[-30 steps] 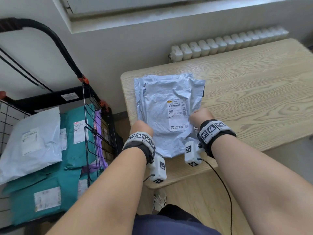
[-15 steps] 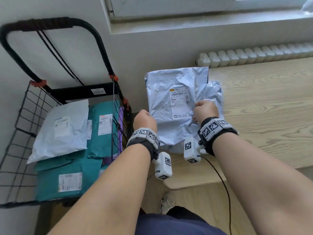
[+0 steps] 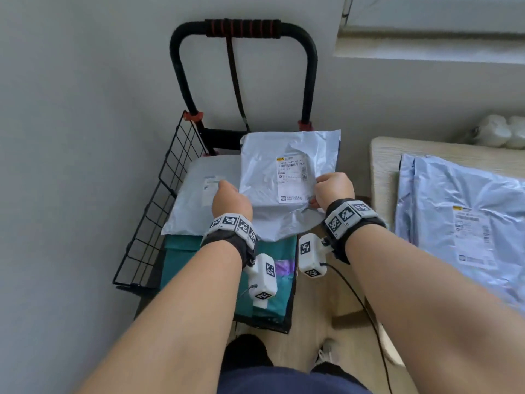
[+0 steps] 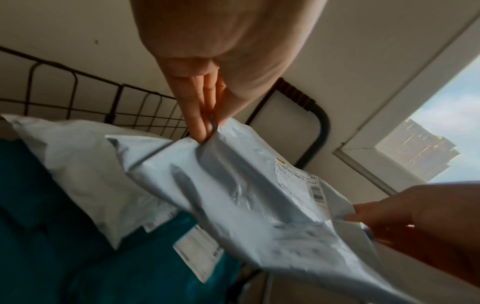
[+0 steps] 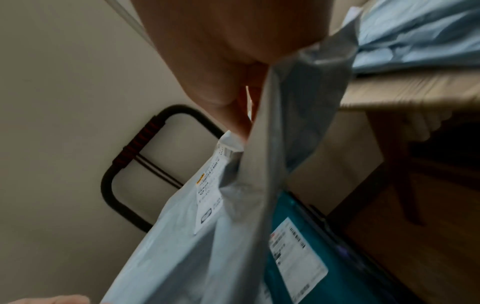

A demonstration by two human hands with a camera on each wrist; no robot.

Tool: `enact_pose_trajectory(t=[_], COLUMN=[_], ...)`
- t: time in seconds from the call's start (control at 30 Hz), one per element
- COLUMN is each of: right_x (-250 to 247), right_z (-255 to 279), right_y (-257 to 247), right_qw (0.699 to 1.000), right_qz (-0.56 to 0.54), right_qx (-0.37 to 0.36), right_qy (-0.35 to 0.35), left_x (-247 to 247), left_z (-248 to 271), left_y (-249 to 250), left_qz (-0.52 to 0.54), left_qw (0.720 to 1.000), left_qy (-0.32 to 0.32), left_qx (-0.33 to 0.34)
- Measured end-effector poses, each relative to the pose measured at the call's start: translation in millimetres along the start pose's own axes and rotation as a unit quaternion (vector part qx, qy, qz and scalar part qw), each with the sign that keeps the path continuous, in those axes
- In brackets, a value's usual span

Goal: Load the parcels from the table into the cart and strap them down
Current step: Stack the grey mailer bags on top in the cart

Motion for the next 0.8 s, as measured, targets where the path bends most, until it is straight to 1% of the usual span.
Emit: enact_pose_trajectory(t=[0.07, 0.17, 0.27, 0.33, 0.5, 0.57, 0.63, 0.67, 0.73, 0.8], right_x=[31.6, 76.0, 110.8, 125.4, 145.3, 147.5, 147.6, 148.6, 148.6, 147.7], right_z=[-8.0, -25.7, -44.7, -55.2, -79.6, -90.7, -96.8, -96.5, -90.1, -83.3], right_y=[-13.0, -21.4, -26.0, -28.7, -29.7, -27.2, -22.0, -19.8, -18.5, -17.2], right_qw=[1.000, 0.998, 0.996, 0.995, 0.994, 0.994, 0.992, 0.991, 0.983, 0.974], right_qz=[0.003, 0.022, 0.044, 0.056, 0.062, 0.059, 0.064, 0.075, 0.099, 0.137], right_qx=[0.011, 0.032, 0.049, 0.057, 0.083, 0.090, 0.104, 0.112, 0.145, 0.160], right_qy=[-0.020, -0.045, -0.059, -0.060, -0.043, -0.028, -0.017, -0.020, -0.062, -0.087], left_x=[-14.7, -26.5, -26.2, -21.7, -0.2, 9.7, 20.5, 25.7, 34.3, 39.4], left_z=[-24.7, -62.9, -99.8, -121.2, -159.4, -167.0, -169.2, -167.9, -161.0, -155.0], left_y=[-13.2, -30.9, -42.8, -48.7, -58.2, -60.3, -62.2, -64.5, -71.5, -78.9], left_qz=[-0.027, -0.067, -0.093, -0.116, -0.149, -0.159, -0.174, -0.187, -0.211, -0.225], left_qw=[1.000, 0.997, 0.993, 0.989, 0.975, 0.968, 0.956, 0.947, 0.926, 0.912], left_qy=[-0.005, -0.030, -0.069, -0.097, -0.163, -0.191, -0.232, -0.259, -0.312, -0.343], left_qx=[0.002, 0.004, 0.000, 0.004, 0.039, 0.041, 0.039, 0.032, 0.011, -0.003])
Point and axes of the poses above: each hand's wrist, its own z-axis away from the middle knuckle, its own x-axis out of the palm, y = z × x, the point moved 2 cm from there along -z, towards the middle knuckle, and after that the axes turned 8 degrees about z, right-handed, at the moved point
